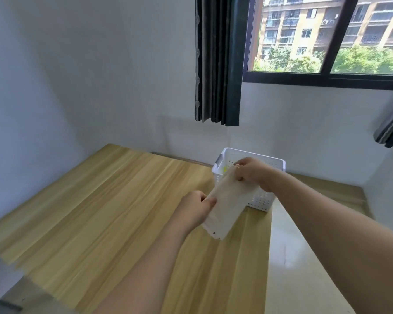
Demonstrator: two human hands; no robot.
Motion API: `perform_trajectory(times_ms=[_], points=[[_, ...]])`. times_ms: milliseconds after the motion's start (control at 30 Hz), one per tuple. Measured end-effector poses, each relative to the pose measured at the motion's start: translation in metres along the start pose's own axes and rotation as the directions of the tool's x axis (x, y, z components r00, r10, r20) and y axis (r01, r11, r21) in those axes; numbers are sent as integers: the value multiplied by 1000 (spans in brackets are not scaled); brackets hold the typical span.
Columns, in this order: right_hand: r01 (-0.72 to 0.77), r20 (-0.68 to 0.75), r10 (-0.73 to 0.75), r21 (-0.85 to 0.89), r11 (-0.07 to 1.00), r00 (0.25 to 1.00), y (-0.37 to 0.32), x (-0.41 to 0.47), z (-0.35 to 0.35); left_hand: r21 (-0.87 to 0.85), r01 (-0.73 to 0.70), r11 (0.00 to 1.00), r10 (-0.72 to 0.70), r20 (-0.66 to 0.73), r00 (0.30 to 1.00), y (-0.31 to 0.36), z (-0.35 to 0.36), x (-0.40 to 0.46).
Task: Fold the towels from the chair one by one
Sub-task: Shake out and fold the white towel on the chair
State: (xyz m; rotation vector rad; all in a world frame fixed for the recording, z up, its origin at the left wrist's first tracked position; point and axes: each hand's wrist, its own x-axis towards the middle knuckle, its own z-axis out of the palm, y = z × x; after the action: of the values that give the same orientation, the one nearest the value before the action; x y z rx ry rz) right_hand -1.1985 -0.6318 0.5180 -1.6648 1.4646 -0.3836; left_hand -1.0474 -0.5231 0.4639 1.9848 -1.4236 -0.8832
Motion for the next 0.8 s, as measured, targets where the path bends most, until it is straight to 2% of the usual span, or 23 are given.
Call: perform_trajectory(times_ms=[233,367,533,600,700,800], points=[[114,-98,-121,-67,991,988,17,172,-106,44,-6,999,11,-108,994,98,55,173],[96,-81,-122,-272,958,989,46,287,-133,72,89,993,-81,-101,992,118,103,280],[77,4,-89,-534,842,996,104,368,-111,173,257,951,-267,36,963,100,162,356],[132,88,-99,-598,790,991,129,380,-94,302,306,903,-346,88,934,88,179,371],[225,226,-101,-629,744,969,162,392,-72,469,342,814,-461,165,872,68,201,387],[222,249,-83,-606,764,965,186,404,-57,522,345,780,-513,219,830,49,221,401]])
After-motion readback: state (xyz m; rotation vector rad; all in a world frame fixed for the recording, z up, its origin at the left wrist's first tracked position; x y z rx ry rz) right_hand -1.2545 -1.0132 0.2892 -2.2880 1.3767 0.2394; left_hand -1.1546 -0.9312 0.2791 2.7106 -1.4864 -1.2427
